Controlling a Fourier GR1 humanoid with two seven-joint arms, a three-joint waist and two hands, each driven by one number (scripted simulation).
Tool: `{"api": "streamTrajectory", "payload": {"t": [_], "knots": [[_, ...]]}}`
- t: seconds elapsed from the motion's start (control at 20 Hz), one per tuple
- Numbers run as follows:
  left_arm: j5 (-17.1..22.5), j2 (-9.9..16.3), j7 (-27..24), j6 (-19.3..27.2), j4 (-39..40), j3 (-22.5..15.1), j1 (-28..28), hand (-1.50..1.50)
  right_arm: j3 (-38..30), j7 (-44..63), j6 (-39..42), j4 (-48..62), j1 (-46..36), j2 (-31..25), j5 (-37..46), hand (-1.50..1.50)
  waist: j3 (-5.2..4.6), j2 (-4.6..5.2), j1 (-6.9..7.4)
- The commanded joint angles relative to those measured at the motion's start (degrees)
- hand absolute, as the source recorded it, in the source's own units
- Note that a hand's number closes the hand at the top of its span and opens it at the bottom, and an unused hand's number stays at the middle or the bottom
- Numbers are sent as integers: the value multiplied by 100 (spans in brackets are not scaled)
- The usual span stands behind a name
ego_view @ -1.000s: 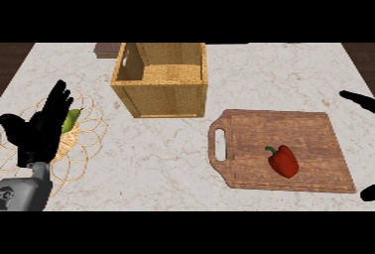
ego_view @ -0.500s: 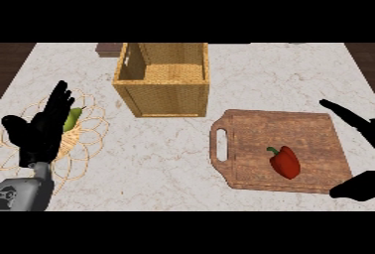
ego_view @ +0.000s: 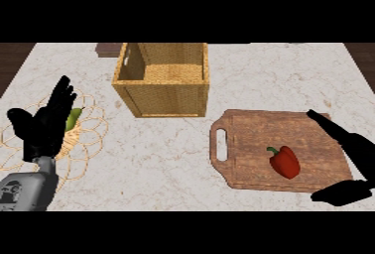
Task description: Pick the bell pepper from the cutting board and place it in the basket
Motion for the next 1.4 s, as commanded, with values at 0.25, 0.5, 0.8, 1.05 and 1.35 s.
{"api": "streamTrajectory", "payload": {"t": [0.25,0.5,0.8,1.05,1.35], "knots": [[-132,-226,-202,-235,211,189,43,0,28,-399,-44,576,-273,932,860,-150,-1,6,15],[-106,-90,-130,-486,151,521,10,0,-526,-927,313,598,7,924,885,-150,-1,3,6],[-504,-416,-4,-245,145,273,-147,0,-509,-976,200,560,222,1209,1421,-150,-1,4,-3],[-362,-323,-10,-529,-327,450,343,0,-344,-598,179,609,113,1457,1947,-150,-1,0,11],[-407,-373,-71,-559,93,589,-49,0,-263,-647,185,1202,-454,1825,2299,-150,-1,4,12]]}}
